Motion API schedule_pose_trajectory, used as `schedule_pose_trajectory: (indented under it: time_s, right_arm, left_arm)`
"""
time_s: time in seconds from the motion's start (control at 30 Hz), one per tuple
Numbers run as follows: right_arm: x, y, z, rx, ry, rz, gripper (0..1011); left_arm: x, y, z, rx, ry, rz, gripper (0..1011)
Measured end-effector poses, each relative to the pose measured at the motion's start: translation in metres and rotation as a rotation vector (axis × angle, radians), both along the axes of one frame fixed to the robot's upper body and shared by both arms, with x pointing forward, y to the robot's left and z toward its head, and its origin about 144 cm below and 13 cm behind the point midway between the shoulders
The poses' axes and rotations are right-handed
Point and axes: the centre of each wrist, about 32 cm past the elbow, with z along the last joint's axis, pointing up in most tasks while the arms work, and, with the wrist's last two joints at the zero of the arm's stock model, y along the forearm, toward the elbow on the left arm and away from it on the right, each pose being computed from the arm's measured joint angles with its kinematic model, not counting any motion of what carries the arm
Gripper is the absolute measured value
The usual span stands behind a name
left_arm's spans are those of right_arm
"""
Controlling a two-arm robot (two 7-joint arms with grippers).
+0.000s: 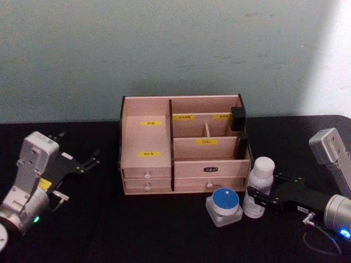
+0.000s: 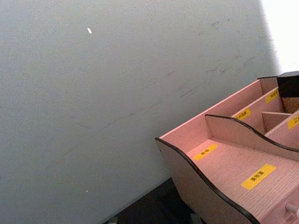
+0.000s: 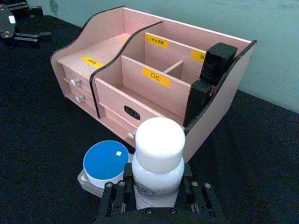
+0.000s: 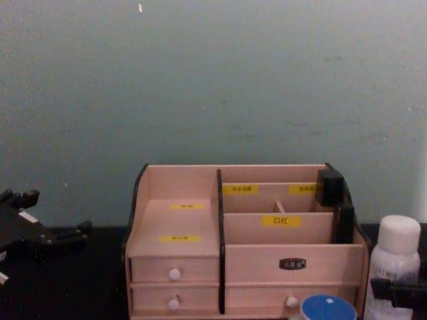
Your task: Pick up the facial cleanser and watermelon frost from the table and place them into the tiered storage box.
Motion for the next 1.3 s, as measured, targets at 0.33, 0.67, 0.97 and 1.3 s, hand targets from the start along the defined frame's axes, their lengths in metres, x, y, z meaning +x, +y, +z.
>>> schedule_pose_trajectory:
  time_s: [0.33,0.67,0.97,1.3]
  right_arm:
    - [0.0,0.0,0.0,0.001,0.001,0.001,596]
    - [-0.005,-0.003,0.005,0.012,-0.004,0.007,596]
    - [-0.017,-0.013,0.024,0.032,-0.027,0.038,596]
    - [-0.012,-0.012,0.052,0.051,-0.075,0.055,596]
  left_arm:
    - [0.0,0.0,0.0,0.0,0.0,0.0,1001]
    - [0.0,0.0,0.0,0.0,0.0,0.0,1001]
    - [0.0,0.0,0.0,0.0,0.0,0.0,1001]
    - [0.0,0.0,0.0,0.0,0.0,0.0,1001]
